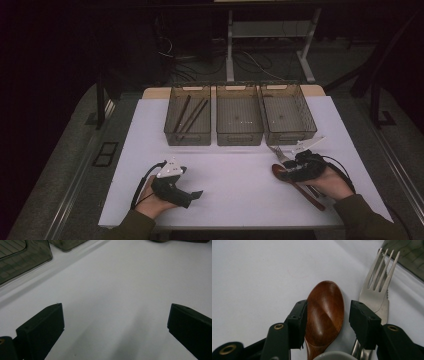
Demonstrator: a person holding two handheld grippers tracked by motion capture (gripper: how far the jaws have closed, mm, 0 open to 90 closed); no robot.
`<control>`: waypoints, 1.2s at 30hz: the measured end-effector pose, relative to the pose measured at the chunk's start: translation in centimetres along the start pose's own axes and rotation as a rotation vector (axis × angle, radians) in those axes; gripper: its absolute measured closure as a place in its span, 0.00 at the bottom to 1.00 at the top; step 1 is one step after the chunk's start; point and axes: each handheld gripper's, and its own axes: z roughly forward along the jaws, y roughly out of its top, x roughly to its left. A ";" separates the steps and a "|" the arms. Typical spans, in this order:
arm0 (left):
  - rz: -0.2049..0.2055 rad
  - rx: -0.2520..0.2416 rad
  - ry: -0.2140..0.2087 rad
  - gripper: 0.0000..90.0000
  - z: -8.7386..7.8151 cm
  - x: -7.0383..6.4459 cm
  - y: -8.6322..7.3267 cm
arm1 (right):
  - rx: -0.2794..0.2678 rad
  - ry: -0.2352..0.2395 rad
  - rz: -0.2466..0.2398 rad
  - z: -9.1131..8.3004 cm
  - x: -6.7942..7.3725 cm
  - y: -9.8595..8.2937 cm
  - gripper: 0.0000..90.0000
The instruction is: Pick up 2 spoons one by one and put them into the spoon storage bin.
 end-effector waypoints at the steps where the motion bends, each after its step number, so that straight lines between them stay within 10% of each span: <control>1: 0.000 0.001 -0.001 0.00 0.0 0.0 0.0 | 0.006 -0.001 -0.005 0.1 0.0 0.0 0.53; 22: 0.004 0.005 -0.003 0.00 0.0 0.0 0.0 | 0.070 -0.024 -0.109 0.5 1.8 0.6 0.72; 36: 0.005 0.006 -0.004 0.00 -0.1 0.2 -0.1 | 0.077 0.006 -0.094 0.5 2.3 0.8 0.89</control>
